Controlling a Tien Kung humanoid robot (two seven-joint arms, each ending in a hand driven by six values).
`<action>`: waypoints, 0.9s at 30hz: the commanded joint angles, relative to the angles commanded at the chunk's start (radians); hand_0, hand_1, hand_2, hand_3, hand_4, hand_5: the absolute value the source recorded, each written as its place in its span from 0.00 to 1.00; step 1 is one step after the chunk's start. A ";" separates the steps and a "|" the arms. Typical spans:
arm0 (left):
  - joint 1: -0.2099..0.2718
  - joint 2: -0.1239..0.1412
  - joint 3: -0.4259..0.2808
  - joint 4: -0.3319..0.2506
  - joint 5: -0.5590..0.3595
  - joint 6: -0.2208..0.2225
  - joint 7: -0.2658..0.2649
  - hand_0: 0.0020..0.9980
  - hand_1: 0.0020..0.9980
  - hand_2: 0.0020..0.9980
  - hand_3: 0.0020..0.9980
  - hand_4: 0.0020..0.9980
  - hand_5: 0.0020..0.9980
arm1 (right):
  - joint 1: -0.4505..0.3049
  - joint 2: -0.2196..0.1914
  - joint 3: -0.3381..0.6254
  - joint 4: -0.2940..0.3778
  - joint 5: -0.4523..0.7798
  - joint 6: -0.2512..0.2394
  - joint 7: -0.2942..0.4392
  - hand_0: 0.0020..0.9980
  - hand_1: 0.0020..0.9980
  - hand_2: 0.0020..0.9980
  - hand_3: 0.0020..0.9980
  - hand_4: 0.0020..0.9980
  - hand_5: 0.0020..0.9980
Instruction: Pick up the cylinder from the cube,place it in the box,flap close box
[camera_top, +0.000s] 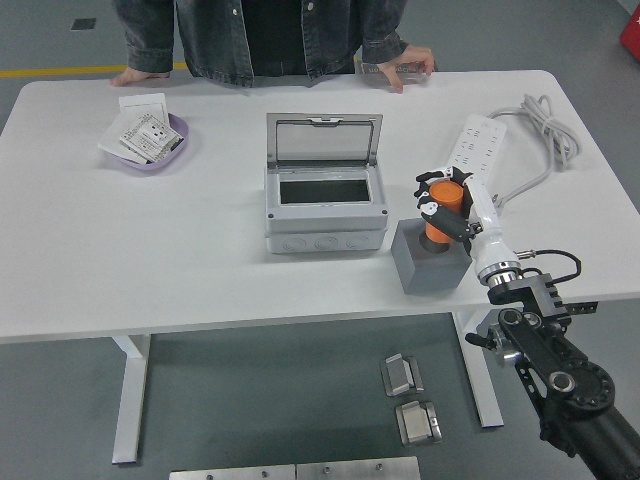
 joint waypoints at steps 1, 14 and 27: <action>0.000 0.000 -0.001 0.000 0.001 0.000 0.001 0.63 0.64 0.59 0.59 0.65 0.20 | 0.017 -0.009 -0.019 -0.003 -0.029 -0.016 -0.013 0.39 0.19 0.23 0.24 0.00 0.00; 0.000 0.010 -0.010 0.000 0.004 0.006 0.017 0.63 0.64 0.59 0.59 0.65 0.20 | 0.265 -0.008 -0.231 -0.150 -0.412 -0.081 -0.206 0.19 0.14 0.22 0.23 0.00 0.00; -0.002 0.022 -0.034 0.000 0.029 0.014 0.039 0.63 0.64 0.59 0.59 0.66 0.20 | 0.416 0.077 -0.286 -0.314 -0.623 -0.043 -0.300 0.05 0.11 0.23 0.26 0.00 0.00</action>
